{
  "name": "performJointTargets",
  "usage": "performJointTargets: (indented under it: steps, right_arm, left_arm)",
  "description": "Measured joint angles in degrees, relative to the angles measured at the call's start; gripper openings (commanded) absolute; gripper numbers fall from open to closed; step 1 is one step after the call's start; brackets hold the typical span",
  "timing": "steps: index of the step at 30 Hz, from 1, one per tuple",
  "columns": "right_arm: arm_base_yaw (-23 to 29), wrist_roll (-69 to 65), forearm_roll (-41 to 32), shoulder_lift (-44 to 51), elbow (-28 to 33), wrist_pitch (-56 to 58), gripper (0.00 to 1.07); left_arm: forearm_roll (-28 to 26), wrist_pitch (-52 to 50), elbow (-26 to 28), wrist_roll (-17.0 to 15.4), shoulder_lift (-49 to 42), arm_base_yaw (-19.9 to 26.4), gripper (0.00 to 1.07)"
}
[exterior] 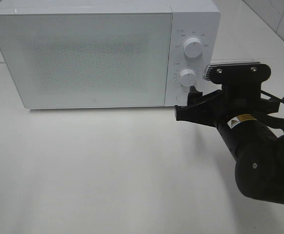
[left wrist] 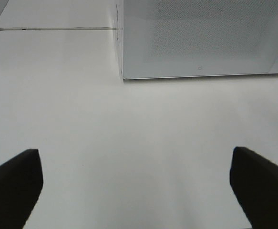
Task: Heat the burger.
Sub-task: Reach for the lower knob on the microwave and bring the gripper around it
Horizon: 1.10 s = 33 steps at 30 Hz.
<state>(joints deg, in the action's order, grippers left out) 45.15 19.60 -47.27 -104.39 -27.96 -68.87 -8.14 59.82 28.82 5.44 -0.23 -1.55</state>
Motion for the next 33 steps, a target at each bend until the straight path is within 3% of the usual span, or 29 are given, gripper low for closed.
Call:
performJointTargets:
  steps: [13, 33]
  right_arm:
    - [-4.24, -0.06, 4.7, -6.25, -9.4, 0.06, 0.71]
    - [-8.37, -3.15, 7.62, -13.75, -17.13, 2.75, 0.71]
  left_arm:
    - [0.0, 0.0, 0.0, 0.0, 0.0, 0.0, 1.0]
    - [0.0, 0.0, 0.0, 0.0, 0.0, 0.0, 1.0]
